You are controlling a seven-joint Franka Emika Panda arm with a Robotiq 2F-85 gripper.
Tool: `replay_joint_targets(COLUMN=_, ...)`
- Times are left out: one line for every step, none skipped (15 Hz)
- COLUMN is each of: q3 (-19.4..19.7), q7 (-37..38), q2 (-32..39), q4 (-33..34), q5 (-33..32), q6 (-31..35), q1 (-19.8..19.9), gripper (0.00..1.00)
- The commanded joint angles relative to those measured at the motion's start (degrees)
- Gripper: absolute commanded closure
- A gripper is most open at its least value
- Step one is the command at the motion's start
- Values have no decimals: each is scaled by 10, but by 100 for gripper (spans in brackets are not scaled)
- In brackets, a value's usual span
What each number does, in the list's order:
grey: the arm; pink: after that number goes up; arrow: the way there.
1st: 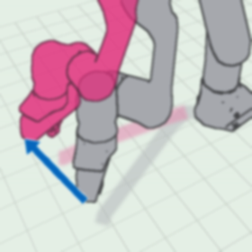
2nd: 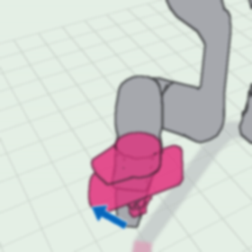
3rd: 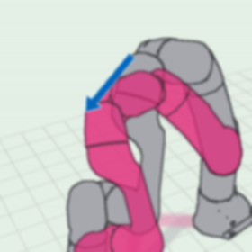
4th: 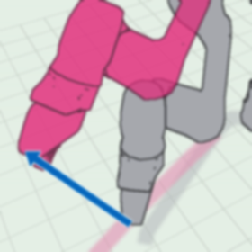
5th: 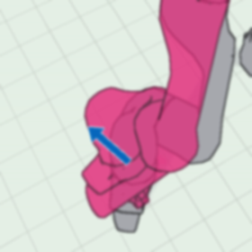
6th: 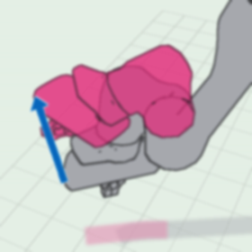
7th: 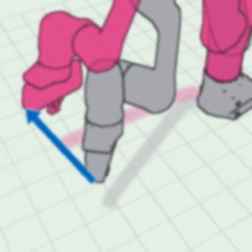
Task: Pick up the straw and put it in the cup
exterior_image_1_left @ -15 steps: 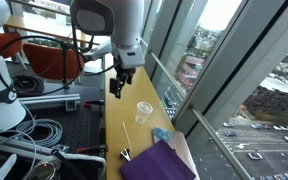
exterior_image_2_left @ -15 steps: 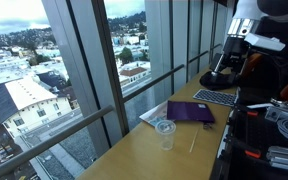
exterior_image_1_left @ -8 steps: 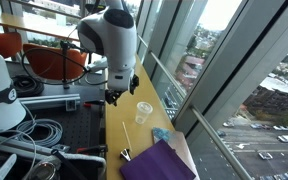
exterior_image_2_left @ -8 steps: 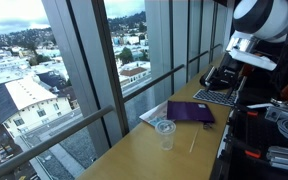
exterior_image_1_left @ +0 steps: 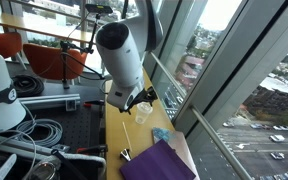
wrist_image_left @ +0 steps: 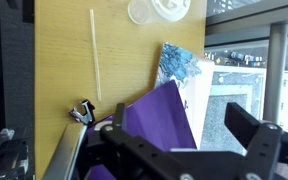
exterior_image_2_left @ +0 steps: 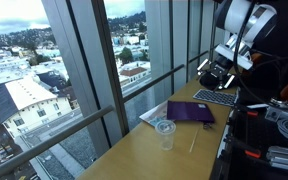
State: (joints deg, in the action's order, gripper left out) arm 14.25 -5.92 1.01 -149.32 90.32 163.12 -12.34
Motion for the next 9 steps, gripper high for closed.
replay_joint_targets(q3=10, q7=-64, q2=109, q4=112, q5=157, q6=-9, q1=18, gripper=0)
replay_joint_targets(q3=9, q7=-75, q2=137, q4=139, q5=203, q6=-4, q1=22, gripper=0)
replay_joint_targets(q3=8, q7=-85, q2=163, q4=164, q5=248, q6=1, q1=24, gripper=0)
replay_joint_targets(q3=10, q7=-93, q2=186, q4=182, q5=293, q6=11, q1=20, gripper=0)
replay_joint_targets(q3=16, q7=-101, q2=210, q4=200, q5=338, q6=20, q1=12, gripper=0)
replay_joint_targets(q3=22, q7=-107, q2=231, q4=210, q5=383, q6=30, q1=0, gripper=0)
replay_joint_targets(q3=29, q7=-112, q2=253, q4=220, q5=429, q6=37, q1=-12, gripper=0)
replay_joint_targets(q3=28, q7=-114, q2=269, q4=219, q5=473, q6=51, q1=-26, gripper=0)
replay_joint_targets(q3=28, q7=-125, q2=286, q4=219, q5=518, q6=56, q1=-37, gripper=0)
